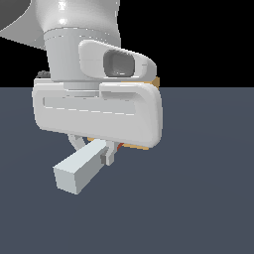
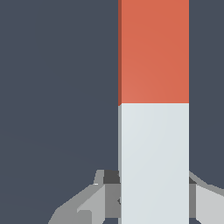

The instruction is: Insert the peg into the horizontal hole in a box.

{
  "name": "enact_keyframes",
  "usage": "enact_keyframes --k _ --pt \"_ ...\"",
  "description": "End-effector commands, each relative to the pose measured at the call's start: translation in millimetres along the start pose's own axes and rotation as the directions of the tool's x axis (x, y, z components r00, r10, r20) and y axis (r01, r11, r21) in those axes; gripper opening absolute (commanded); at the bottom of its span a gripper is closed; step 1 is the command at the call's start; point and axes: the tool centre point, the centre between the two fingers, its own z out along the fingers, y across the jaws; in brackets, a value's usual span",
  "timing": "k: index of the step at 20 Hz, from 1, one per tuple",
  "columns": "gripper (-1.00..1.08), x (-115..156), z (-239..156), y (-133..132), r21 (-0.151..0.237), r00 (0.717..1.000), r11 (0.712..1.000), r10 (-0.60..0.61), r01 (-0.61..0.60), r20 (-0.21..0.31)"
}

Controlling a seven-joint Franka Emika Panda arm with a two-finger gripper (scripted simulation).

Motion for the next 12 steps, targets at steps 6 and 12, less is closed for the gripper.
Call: enact_keyframes --k 6,12 --pt "-1.00 29 -15 -28 -0.002 1.000 1.000 -0.027 0.027 0.000" --pt "-1.00 36 -19 -35 -0.002 0.999 0.999 -0.034 0.034 0.000"
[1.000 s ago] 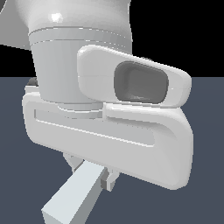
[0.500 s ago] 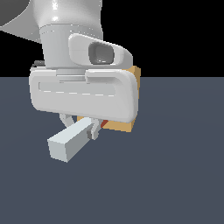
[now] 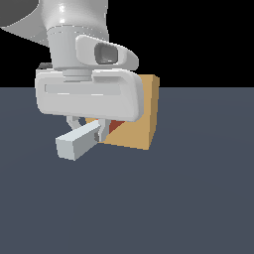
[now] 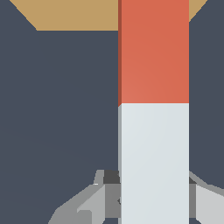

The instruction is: Insert the peg into the horizontal hole in a box.

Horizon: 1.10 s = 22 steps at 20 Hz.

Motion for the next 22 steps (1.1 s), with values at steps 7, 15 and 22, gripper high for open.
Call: enact_keyframes --k 7,15,22 --pt "-1.00 1 -1 -1 0.000 1.000 1.000 0.000 0.000 0.000" --pt "-1.00 18 0 -2 0.001 1.000 1.000 0.000 0.000 0.000" --pt "-1.00 70 -1 -2 -0.001 1.000 1.000 0.000 0.000 -0.001"
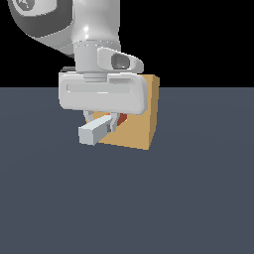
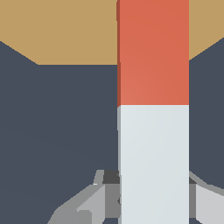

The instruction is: Insert the peg into the horizontal hole in a box.

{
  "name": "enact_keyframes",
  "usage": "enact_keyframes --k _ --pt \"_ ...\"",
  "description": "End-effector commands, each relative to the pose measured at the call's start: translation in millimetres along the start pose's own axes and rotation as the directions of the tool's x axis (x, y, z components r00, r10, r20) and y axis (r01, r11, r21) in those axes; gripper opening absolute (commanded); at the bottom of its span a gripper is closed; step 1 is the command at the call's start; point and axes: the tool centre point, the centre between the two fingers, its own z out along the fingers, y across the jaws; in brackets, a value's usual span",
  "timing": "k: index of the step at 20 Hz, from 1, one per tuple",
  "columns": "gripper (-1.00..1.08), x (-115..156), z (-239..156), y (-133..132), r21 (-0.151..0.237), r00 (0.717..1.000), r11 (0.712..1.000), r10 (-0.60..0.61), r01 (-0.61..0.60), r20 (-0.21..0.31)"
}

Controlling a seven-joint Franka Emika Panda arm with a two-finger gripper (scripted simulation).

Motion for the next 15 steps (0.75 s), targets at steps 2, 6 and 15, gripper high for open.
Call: enact_keyframes --k 2,6,15 --pt "-1.00 33 -2 0 -0.004 1.000 1.000 -0.004 0.004 -0.002" --pt "-1.00 57 -3 1 -0.005 1.000 1.000 -0.004 0.004 -0.003" --pt "-1.00 71 -3 2 -0.005 1.000 1.000 -0.004 0.004 -0.003"
